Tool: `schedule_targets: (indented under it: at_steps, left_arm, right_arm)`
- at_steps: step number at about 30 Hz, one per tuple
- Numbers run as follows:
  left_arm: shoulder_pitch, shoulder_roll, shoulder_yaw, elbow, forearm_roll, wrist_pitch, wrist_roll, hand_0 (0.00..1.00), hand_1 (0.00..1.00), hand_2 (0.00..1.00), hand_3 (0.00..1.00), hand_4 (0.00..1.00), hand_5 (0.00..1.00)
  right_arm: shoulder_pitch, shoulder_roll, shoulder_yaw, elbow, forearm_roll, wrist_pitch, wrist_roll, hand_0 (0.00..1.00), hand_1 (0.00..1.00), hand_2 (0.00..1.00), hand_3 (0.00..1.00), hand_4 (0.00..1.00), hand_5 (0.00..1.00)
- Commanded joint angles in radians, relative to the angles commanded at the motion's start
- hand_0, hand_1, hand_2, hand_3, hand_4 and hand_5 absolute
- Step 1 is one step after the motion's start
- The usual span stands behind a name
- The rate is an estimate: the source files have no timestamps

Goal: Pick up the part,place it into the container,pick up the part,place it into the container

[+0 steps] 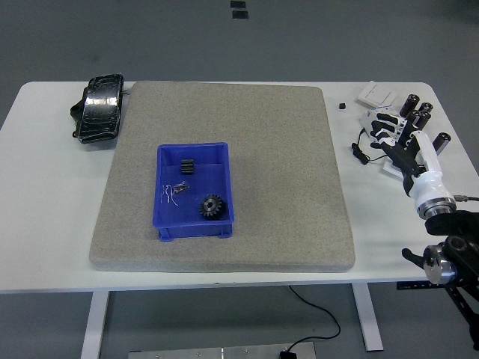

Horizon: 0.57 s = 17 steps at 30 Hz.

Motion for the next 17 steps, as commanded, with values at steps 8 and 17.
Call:
schedule_targets:
  at_steps: [8,17]
  left_arm:
    - [0.002,-0.002,-0.001,-0.002,0.004,0.0,0.003,0.678,0.663,0.591,0.549,0.621,0.392]
    - [-0.007,0.005,-0.016,-0.008,0.023,0.001,0.007,0.678,0.663,0.591,0.552,0.62,0.39]
  right_arm:
    - [-0.003,-0.002,0.011,0.02,-0.003,0.004,-0.002,0.627,0.682,0.708,0.692,0.754,0.424]
    - [-0.018,0.004,0.059,0.05,-0.002,0.005,0.005,0.629,0.679,0.71,0.692,0.757,0.43]
